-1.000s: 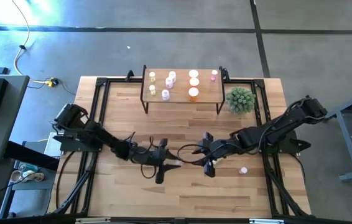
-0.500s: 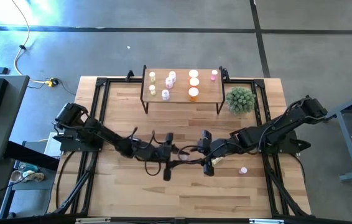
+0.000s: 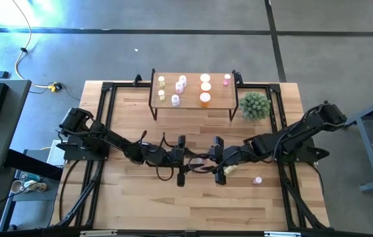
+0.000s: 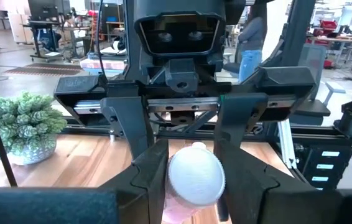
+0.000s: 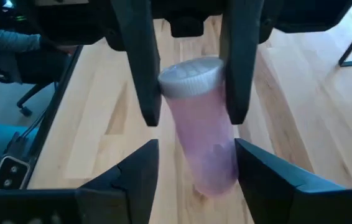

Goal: Pick and place medicine bottles onto shelf by color
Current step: Put the bottom pink pill bottle aligned with the other pink pill bottle on the shelf

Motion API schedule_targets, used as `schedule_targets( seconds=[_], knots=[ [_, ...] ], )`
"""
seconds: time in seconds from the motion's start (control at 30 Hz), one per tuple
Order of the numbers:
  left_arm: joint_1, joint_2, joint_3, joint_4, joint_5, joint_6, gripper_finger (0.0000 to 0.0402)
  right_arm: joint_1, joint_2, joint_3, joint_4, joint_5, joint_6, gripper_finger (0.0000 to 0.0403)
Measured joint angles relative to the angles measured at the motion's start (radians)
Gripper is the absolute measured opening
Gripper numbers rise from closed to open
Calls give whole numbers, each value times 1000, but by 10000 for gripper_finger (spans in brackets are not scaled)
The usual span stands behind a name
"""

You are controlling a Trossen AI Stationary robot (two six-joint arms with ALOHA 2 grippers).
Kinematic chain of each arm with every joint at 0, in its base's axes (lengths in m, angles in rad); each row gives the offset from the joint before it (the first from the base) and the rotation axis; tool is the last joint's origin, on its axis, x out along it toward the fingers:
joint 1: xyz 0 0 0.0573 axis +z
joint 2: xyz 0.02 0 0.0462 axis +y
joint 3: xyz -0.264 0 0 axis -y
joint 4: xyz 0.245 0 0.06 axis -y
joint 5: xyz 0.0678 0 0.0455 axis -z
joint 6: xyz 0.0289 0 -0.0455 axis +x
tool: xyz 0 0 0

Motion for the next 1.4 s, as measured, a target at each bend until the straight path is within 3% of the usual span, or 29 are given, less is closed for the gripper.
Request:
schedule_targets(
  seconds=[0.33,0.67,1.0,1.17,1.4],
  knots=[
    [6,0,0,0,2,-1,117,0,0,0,0,20,0,118],
    [8,0,0,0,-2,0,121,1,0,0,0,14,10,104],
    [9,0,0,-4,11,45,195,2,-4,0,-6,5,31,103],
    [9,0,-1,-25,-32,45,234,4,-29,1,-34,8,65,103],
    [11,-73,-2,-115,-50,45,259,5,-74,1,-73,28,87,103]
  ],
)
